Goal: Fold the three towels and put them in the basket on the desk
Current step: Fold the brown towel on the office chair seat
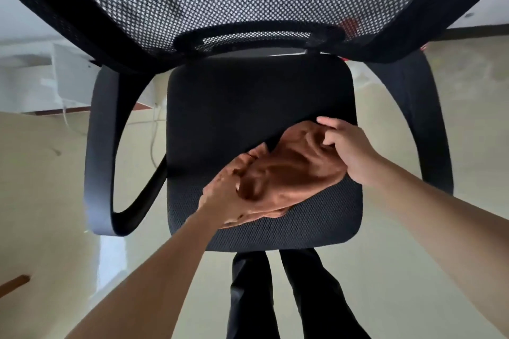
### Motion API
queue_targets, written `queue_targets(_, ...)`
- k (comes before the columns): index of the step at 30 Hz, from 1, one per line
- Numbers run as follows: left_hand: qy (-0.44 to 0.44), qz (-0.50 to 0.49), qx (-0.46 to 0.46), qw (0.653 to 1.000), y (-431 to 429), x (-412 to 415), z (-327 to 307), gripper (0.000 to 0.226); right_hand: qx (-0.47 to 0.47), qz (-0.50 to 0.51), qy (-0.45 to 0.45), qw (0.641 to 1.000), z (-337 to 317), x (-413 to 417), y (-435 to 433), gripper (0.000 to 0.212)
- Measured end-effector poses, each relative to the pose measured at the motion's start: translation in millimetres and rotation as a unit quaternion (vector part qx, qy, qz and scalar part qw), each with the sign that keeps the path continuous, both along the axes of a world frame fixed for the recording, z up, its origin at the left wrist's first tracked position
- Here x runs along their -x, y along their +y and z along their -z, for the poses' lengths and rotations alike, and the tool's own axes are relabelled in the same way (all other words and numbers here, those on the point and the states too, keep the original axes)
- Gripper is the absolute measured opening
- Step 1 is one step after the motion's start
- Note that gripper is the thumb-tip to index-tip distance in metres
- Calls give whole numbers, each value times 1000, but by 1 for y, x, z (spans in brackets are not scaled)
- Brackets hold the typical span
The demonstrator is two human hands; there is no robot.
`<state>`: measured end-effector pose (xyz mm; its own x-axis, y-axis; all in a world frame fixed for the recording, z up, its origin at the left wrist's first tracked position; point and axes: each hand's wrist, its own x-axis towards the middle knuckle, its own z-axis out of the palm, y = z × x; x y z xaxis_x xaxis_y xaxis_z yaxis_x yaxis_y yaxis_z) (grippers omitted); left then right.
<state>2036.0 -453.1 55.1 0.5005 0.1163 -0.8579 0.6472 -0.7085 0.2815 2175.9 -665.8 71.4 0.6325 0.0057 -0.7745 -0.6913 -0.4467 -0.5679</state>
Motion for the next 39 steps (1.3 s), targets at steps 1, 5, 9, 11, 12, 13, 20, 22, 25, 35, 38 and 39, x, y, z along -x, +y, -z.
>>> queue_targets(1,-35,-39,15,998,-2,-10,-2,66,8,2,12,1000,-1,-1,-3,55)
queue_targets(5,-113,-206,43,971,-22,-57,-4,19,-9,25,39,999,1,-3,-15,27)
queue_targets(9,-144,-221,115,958,-38,-87,13,65,-58,-90,33,994,-8,-3,-17,20)
queue_targets(11,-116,-212,144,960,-39,-91,19,65,-75,-142,32,987,-12,-4,-18,21)
queue_targets(12,-95,-172,137,971,-38,-90,22,52,-76,-162,30,983,-13,-4,-18,21)
queue_targets(13,-67,-100,109,987,-37,-87,23,37,-70,-177,27,981,-13,-4,-20,20)
queue_targets(20,-59,-326,51,942,-14,-55,23,6,91,-430,90,894,3,2,-38,23)
queue_targets(22,-100,-403,22,910,0,-57,21,12,114,-463,121,871,8,7,-40,18)
queue_targets(25,-170,-440,-52,880,22,-65,14,9,117,-506,105,848,10,5,-31,21)
queue_targets(35,-304,-402,-175,846,68,-79,7,18,52,-184,-242,951,-8,-69,18,17)
queue_targets(38,-318,-397,-173,844,70,-88,9,19,124,-137,-301,936,9,-77,10,25)
queue_targets(39,-315,-419,-169,835,73,-91,11,17,151,-131,-302,932,15,-79,3,28)
